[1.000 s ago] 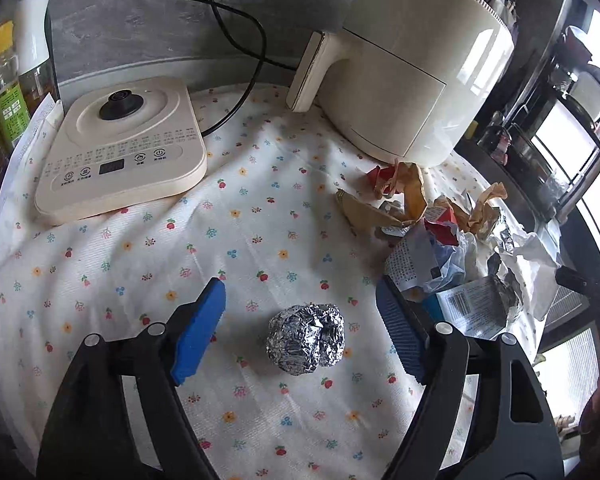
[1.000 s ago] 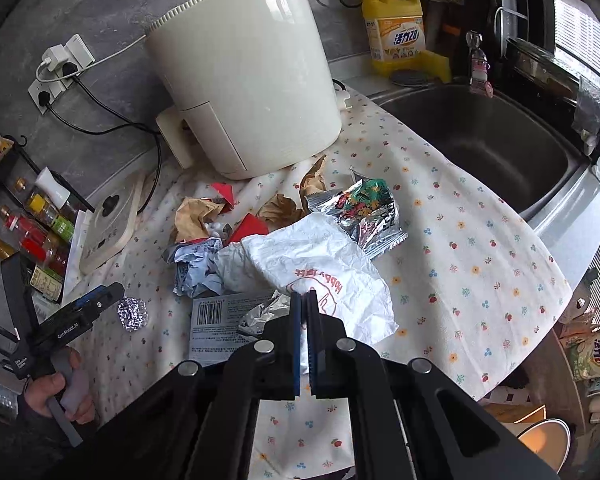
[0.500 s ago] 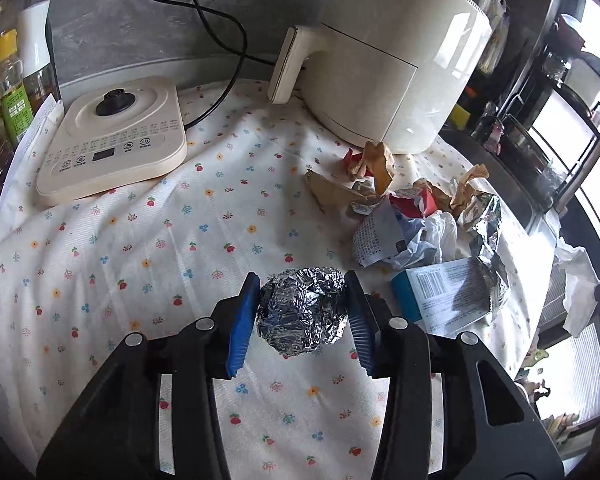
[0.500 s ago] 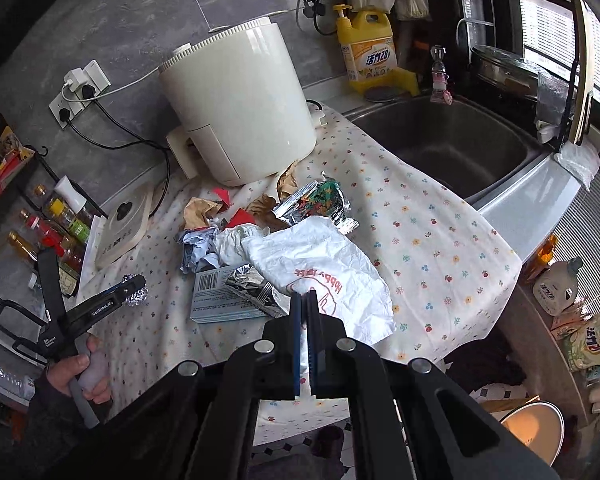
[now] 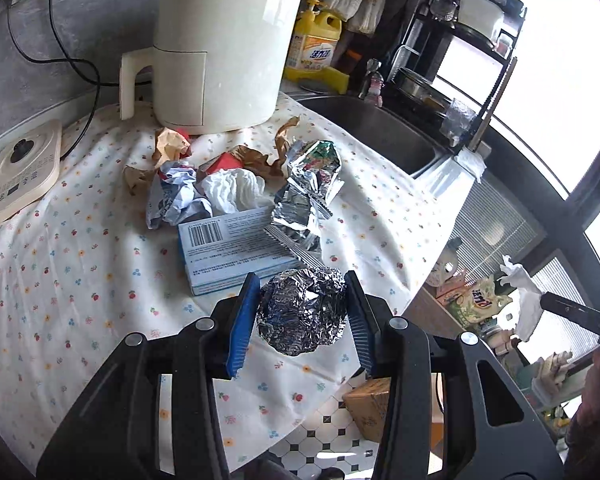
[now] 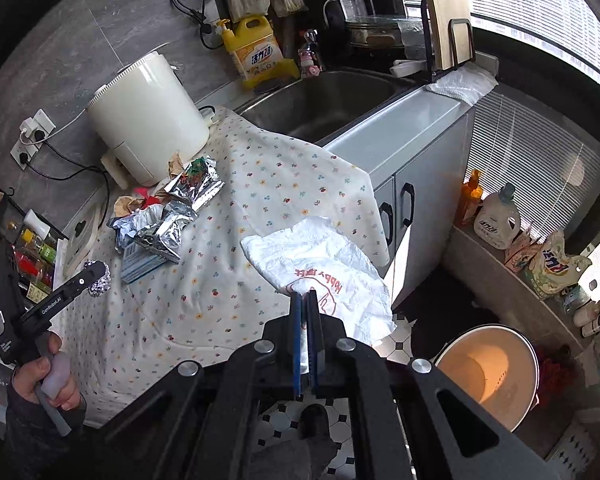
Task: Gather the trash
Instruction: 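Carry the foil ball and white bag to the bucket and release both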
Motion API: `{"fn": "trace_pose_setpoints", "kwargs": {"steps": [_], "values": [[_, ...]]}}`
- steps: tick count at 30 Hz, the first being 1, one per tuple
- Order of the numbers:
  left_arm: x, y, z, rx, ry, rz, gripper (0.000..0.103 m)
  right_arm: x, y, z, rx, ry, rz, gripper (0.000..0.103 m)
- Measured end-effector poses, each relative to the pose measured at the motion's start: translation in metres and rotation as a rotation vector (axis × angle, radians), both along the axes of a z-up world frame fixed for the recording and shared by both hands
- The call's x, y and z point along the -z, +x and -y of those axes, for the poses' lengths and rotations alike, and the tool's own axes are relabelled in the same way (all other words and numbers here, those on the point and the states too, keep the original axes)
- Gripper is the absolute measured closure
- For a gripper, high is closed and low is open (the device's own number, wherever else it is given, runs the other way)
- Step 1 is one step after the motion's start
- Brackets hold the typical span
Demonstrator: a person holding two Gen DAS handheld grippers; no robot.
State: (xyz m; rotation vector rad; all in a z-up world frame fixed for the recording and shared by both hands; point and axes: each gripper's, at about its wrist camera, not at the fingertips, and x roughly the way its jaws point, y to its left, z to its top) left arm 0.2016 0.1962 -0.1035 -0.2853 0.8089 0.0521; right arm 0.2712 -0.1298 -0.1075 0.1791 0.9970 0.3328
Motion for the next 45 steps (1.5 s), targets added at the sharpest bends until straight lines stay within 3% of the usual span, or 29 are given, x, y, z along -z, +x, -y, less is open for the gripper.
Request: {"fn": "trace_pose_setpoints", "kwargs": {"steps": [11, 19, 21, 22, 23, 24, 34, 45], "values": [[0.003, 0.019, 0.114, 0.197, -0.003, -0.035, 0.06, 0.057, -0.018, 0.125, 0.227, -0.026, -0.093, 0.099], [0.005, 0.039, 0.179, 0.367, 0.043, -0.067, 0.06, 0.118, -0.016, 0.179, 0.38, 0.019, -0.19, 0.095], [0.007, 0.045, 0.192, 0.405, 0.052, -0.077, 0.06, 0.132, -0.017, 0.186, 0.414, 0.017, -0.223, 0.091], [0.008, 0.048, 0.198, 0.423, 0.058, -0.081, 0.06, 0.137, -0.02, 0.19, 0.435, 0.029, -0.231, 0.073], [0.009, 0.05, 0.203, 0.442, 0.063, -0.085, 0.06, 0.138, -0.024, 0.195, 0.463, 0.034, -0.226, 0.045], [0.01, 0.053, 0.209, 0.459, 0.065, -0.089, 0.06, 0.138, -0.029, 0.199, 0.488, 0.032, -0.21, 0.038], [0.032, 0.071, 0.278, 0.651, 0.047, -0.134, 0.06, 0.122, -0.09, 0.242, 0.65, 0.035, -0.217, 0.037], [0.055, 0.068, 0.372, 0.862, 0.003, -0.173, 0.059, 0.088, -0.177, 0.284, 0.842, -0.004, -0.193, 0.029]]}}
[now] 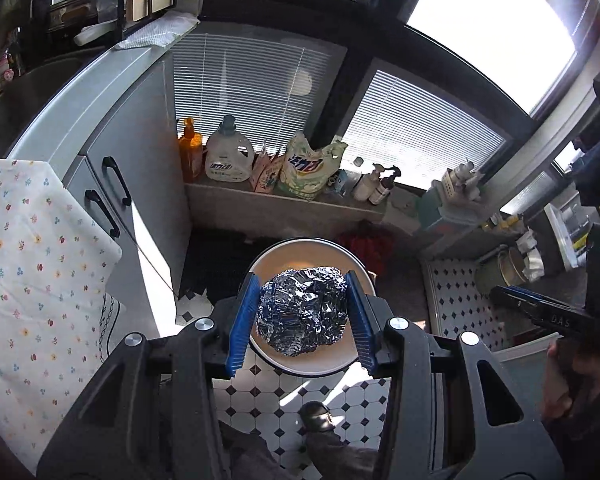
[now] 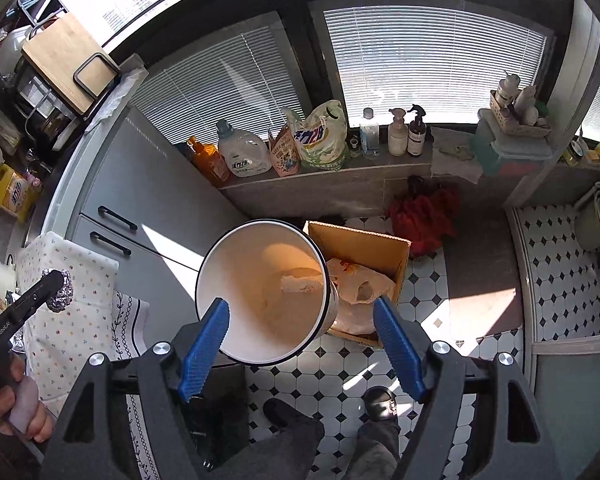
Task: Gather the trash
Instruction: 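Carry the foil ball and white bag to the bucket and release both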
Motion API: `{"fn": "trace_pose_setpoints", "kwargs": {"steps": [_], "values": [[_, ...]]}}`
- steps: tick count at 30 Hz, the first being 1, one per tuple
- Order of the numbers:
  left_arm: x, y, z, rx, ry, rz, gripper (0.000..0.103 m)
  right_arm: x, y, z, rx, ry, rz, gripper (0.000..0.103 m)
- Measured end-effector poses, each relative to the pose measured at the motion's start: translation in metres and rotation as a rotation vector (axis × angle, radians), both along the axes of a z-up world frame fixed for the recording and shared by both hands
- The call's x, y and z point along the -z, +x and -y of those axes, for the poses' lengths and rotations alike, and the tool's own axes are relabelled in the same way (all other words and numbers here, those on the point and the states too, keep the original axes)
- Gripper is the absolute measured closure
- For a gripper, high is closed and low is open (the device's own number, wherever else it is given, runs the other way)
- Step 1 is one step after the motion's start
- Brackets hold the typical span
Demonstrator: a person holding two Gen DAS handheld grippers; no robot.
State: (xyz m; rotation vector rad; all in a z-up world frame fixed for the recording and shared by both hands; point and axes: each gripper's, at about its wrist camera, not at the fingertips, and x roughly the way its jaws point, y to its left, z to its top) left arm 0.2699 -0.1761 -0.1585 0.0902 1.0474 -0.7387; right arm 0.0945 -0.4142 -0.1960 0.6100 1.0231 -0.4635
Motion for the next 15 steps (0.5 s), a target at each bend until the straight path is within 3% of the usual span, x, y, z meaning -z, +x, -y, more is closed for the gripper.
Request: {"fn": "trace_pose_setpoints", "kwargs": {"steps": [9, 12, 15], "values": [[0.017, -0.005, 0.056, 0.087, -0.011, -0.044, 0.055, -0.022, -0.058, 0.022, 0.098, -0.033, -0.002, 0.028], [0.017, -0.003, 0.064, 0.075, -0.03, -0.052, 0.029, -0.027, -0.07, 0.027, 0.106, -0.046, -0.003, 0.028], [0.013, -0.003, 0.066, 0.054, -0.05, -0.047, 0.017, -0.031, -0.078, 0.03, 0.102, -0.051, -0.001, 0.027]]}}
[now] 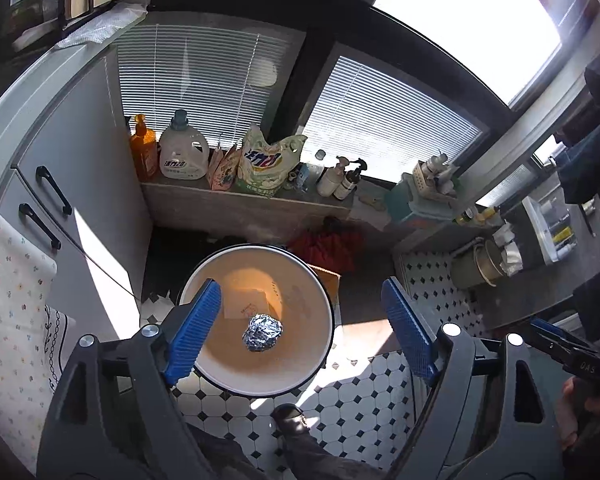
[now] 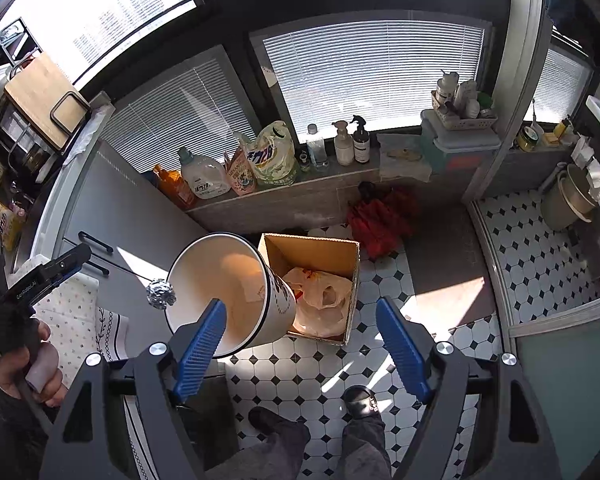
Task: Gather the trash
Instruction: 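Carry the foil ball and white bag to the bucket and release both, then grasp the red-and-white wrapper with the left tool while the right tool grasps a foil bag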
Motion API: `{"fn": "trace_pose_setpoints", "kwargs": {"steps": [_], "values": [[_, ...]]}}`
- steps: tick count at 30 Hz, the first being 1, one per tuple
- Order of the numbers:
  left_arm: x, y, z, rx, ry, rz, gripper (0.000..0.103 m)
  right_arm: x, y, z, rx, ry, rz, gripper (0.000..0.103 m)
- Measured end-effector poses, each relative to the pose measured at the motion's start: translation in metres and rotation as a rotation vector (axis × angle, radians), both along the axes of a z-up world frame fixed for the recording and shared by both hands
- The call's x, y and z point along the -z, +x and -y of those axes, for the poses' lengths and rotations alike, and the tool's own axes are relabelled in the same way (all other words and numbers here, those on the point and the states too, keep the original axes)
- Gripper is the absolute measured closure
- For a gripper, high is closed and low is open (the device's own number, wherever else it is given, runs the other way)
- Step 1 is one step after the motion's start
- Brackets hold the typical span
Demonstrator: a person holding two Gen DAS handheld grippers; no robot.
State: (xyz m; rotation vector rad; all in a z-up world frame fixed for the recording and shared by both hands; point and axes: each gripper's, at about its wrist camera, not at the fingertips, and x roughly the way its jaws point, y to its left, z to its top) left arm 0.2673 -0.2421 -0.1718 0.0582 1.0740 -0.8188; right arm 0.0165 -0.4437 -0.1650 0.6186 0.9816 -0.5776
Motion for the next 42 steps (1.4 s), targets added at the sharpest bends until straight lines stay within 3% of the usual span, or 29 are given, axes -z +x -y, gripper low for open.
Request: {"fn": "trace_pose_setpoints", "kwargs": {"steps": [7, 17, 32, 42], "values": [[-0.018, -0.005, -0.022, -0.101, -0.001, 0.043, 0.007, -0.01, 0.017, -0.004, -0.087, -0.023, 0.025, 0.016], [-0.049, -0.02, -0.124, -0.347, 0.007, 0.103, 0.006, -0.034, 0.086, -0.05, -0.318, -0.031, 0.118, 0.008], [-0.074, -0.049, -0.312, -0.731, 0.006, 0.17, 0.006, -0.055, 0.187, -0.201, -0.689, -0.019, 0.199, 0.008], [-0.077, -0.059, -0.423, -0.918, 0.003, 0.198, 0.006, -0.063, 0.241, -0.306, -0.865, -0.01, 0.223, 0.008]]}}
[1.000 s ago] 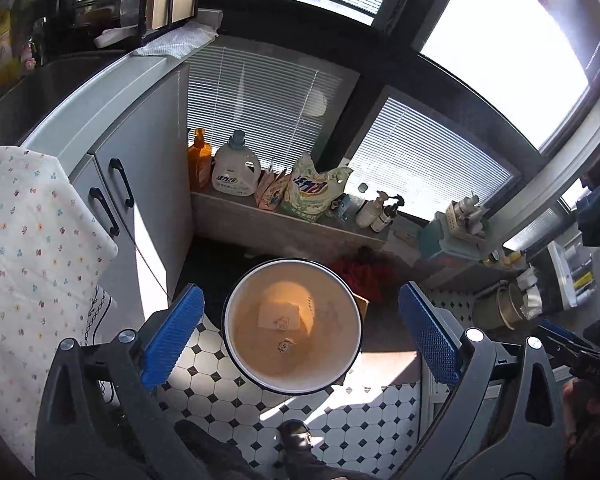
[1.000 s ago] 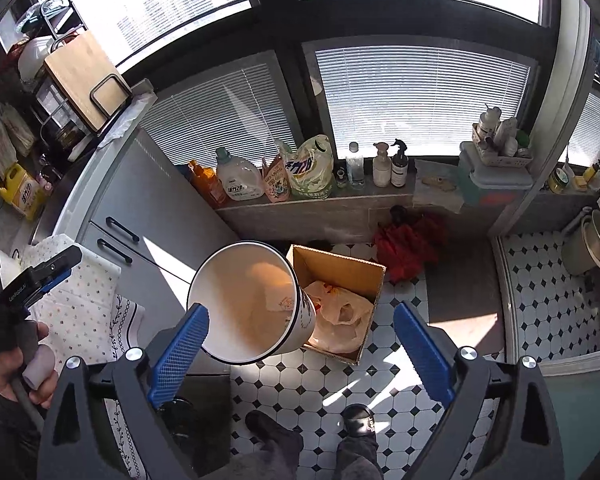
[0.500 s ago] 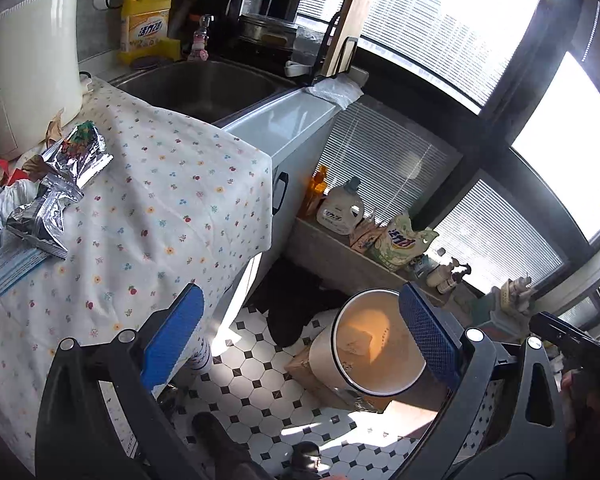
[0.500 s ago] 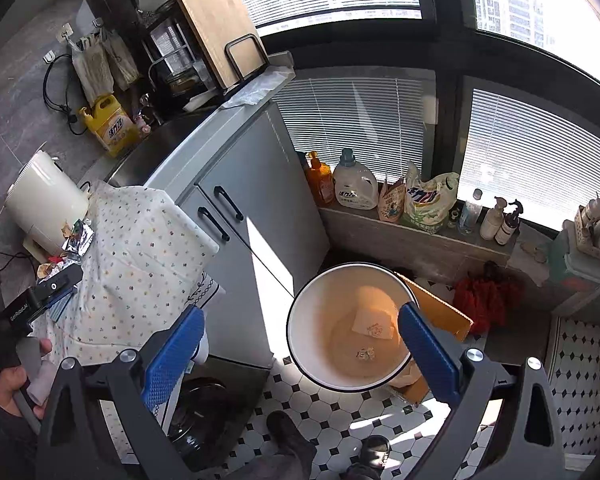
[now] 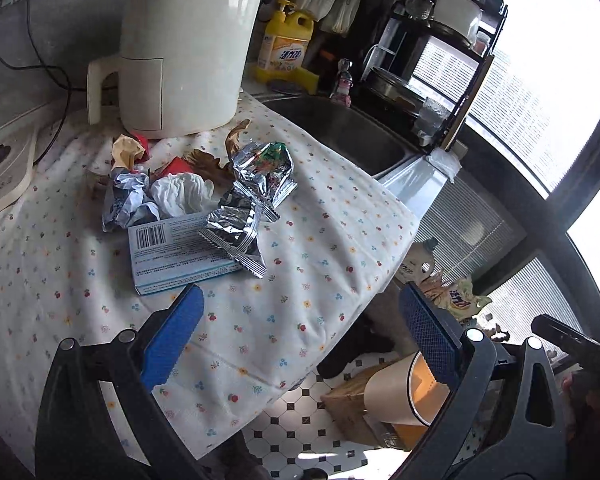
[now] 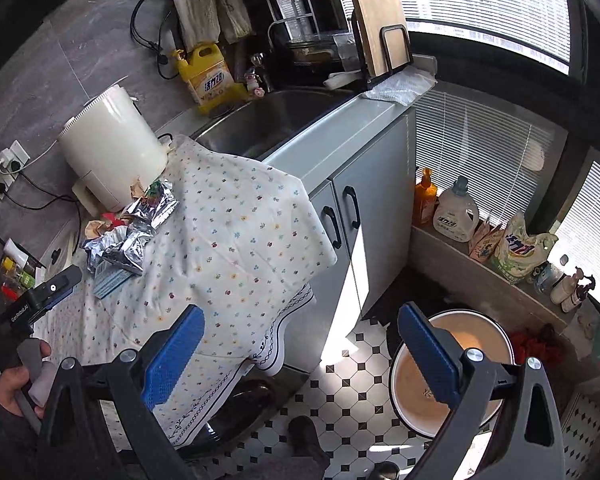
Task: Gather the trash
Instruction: 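Grasp the red-and-white wrapper with the left tool while the right tool grasps a foil bag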
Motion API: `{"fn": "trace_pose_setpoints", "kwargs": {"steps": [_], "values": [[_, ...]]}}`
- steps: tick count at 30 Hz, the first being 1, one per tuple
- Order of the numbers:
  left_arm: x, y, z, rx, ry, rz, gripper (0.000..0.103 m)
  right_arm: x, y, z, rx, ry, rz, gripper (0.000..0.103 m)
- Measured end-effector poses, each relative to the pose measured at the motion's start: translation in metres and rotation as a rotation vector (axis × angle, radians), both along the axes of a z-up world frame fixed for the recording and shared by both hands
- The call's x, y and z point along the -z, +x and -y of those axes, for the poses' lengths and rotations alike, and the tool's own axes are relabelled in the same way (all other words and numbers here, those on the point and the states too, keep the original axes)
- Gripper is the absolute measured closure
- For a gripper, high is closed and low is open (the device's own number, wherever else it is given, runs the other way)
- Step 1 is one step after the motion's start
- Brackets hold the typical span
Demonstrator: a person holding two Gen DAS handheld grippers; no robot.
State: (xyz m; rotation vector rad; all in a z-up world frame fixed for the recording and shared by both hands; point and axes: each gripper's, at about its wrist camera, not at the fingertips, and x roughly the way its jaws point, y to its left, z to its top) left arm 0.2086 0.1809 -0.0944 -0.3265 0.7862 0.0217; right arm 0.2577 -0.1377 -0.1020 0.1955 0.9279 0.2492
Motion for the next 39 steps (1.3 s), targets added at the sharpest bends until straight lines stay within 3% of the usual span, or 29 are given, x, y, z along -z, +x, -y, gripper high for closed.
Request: {"fn": "trace_pose_setpoints", "kwargs": {"steps": [12, 18, 31, 33, 34, 36, 39], "values": [[0.008, 0.006, -0.106, -0.123, -0.034, 0.027, 0.007, -0.001, 0.049, -0.118, -0.138, -0.003, 0.024, 0.01], [0.021, 0.023, -0.147, -0.133, -0.058, 0.009, 0.014, 0.0, 0.063, -0.161, -0.164, -0.002, 0.025, 0.012], [0.064, 0.084, -0.176, -0.074, -0.102, -0.074, 0.027, 0.012, 0.087, -0.196, -0.141, -0.019, -0.031, 0.025], [0.072, 0.091, -0.178, -0.069, -0.113, -0.1, 0.036, 0.014, 0.091, -0.2, -0.136, -0.019, -0.039, 0.026], [0.075, 0.095, -0.18, -0.062, -0.122, -0.112, 0.05, 0.014, 0.093, -0.202, -0.136, -0.02, -0.041, 0.026], [0.077, 0.099, -0.182, -0.042, -0.134, -0.122, 0.063, 0.016, 0.097, -0.207, -0.138, -0.019, -0.046, 0.028], [0.072, 0.096, -0.184, -0.03, -0.123, -0.096, 0.065, 0.022, 0.101, -0.22, -0.158, -0.013, -0.065, 0.031]]}}
